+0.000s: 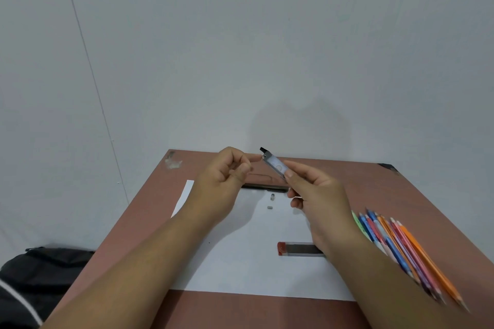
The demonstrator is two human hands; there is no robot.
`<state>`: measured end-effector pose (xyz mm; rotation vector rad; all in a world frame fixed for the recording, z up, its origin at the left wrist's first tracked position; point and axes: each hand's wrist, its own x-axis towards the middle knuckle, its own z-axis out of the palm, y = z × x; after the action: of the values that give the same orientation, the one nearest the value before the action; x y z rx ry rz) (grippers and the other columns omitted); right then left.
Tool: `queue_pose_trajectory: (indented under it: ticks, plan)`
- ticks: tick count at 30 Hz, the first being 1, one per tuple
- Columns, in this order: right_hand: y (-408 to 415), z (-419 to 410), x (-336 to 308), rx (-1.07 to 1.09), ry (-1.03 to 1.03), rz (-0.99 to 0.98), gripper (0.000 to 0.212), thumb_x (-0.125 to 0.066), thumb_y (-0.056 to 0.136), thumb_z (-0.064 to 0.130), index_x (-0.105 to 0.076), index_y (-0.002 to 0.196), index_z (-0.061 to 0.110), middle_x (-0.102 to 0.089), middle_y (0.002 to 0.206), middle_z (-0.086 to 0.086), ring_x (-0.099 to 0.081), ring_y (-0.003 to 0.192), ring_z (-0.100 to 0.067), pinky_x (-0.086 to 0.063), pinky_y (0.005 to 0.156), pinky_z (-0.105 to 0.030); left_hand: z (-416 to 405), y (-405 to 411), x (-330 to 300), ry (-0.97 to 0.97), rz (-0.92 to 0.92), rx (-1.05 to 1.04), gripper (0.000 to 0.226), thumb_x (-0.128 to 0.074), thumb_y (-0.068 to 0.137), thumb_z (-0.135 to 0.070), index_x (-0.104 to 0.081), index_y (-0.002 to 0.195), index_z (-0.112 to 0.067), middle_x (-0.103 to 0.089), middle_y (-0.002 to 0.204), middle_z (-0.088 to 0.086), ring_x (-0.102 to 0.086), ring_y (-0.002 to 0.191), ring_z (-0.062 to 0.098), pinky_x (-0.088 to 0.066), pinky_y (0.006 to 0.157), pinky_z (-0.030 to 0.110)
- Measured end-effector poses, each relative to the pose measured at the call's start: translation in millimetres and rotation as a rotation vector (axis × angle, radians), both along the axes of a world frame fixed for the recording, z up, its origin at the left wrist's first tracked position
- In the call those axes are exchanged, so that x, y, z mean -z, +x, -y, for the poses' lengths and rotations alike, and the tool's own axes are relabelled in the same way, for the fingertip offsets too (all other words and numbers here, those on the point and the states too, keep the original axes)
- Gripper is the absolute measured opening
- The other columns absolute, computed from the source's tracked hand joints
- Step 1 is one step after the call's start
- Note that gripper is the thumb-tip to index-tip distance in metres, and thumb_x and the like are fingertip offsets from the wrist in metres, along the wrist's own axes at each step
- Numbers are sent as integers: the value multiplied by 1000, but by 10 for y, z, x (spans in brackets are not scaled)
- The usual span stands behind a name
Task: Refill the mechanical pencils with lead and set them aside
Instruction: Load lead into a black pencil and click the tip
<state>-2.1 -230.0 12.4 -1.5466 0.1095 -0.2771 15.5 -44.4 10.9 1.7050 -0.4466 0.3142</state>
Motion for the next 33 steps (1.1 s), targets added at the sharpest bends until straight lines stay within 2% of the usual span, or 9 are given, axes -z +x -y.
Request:
queue_pose_trajectory:
  ticks: [4, 7, 13, 19, 22, 24, 27, 30, 33]
  plan:
    - [-29, 1, -27, -113, -37, -37, 21, -75, 91, 25, -77, 111, 30, -79, 91, 2, -63, 78, -14, -50, 74, -35, -22, -12, -6, 80, 43, -28, 17, -53, 103, -14, -56, 88, -20, -71, 117, -19, -63, 112, 8, -48, 99, 41]
    - [-66, -43, -55, -192, -76, -55, 26, -77, 88, 19, -74, 113, 26, -79, 93, 0, -67, 76, -12, -50, 74, -33, -15, -26, -15, 109, 74, -24, 13, -54, 103, -15, -58, 91, -17, -71, 115, -22, -63, 111, 4, -48, 94, 34]
    - [-64, -44, -70, -157, -109, -49, 14, -79, 87, 16, -74, 99, 21, -79, 92, -2, -70, 80, -17, -54, 74, -35, -29, -5, -15, -64, 73, -57, 10, -53, 99, -19, -58, 91, -15, -74, 112, -8, -68, 106, 17, -55, 89, 42]
    - [-81, -28, -103, -121, -107, -2, 13, -78, 88, 13, -71, 100, 15, -79, 87, -1, -75, 85, -22, -59, 75, -33, -64, 27, -40, -130, 18, -136, 10, -50, 104, -8, -58, 98, -7, -75, 108, -4, -68, 99, 20, -58, 84, 42]
    - [-106, -29, -106, -98, -193, 68, 14, -77, 90, 16, -72, 100, 23, -79, 88, 4, -75, 85, -17, -59, 79, -34, -79, 43, -31, -128, 2, -150, 10, -50, 104, -8, -58, 99, -6, -75, 106, -3, -68, 98, 20, -57, 83, 41]
    - [-122, -31, -106, -115, -242, 83, 16, -75, 91, 17, -71, 102, 27, -78, 90, 8, -74, 86, -12, -60, 84, -35, -76, 47, -26, -120, 4, -155, 10, -50, 104, -9, -58, 98, -7, -75, 104, -4, -67, 96, 19, -57, 79, 33]
    - [-117, -54, -92, -161, -347, 33, 31, -72, 94, 21, -61, 119, 37, -77, 90, 10, -72, 86, -10, -57, 83, -31, -73, 55, -21, -119, 3, -172, 11, -51, 104, -9, -58, 97, -8, -76, 101, -4, -67, 93, 17, -55, 71, 24]
    - [-106, -53, -72, -131, -371, 47, 58, -74, 94, 24, -43, 135, 50, -75, 87, 4, -70, 84, -14, -54, 74, -21, -72, 71, -17, -112, -2, -194, 12, -51, 104, -11, -59, 95, -12, -76, 100, -7, -67, 91, 14, -54, 71, 27]
    - [-124, -42, -88, -130, -358, 70, 64, -72, 95, 23, -38, 138, 56, -76, 87, 6, -71, 84, -10, -50, 74, -22, -78, 77, -17, -106, -13, -215, 12, -51, 104, -13, -59, 95, -13, -76, 100, -8, -67, 92, 14, -56, 77, 33]
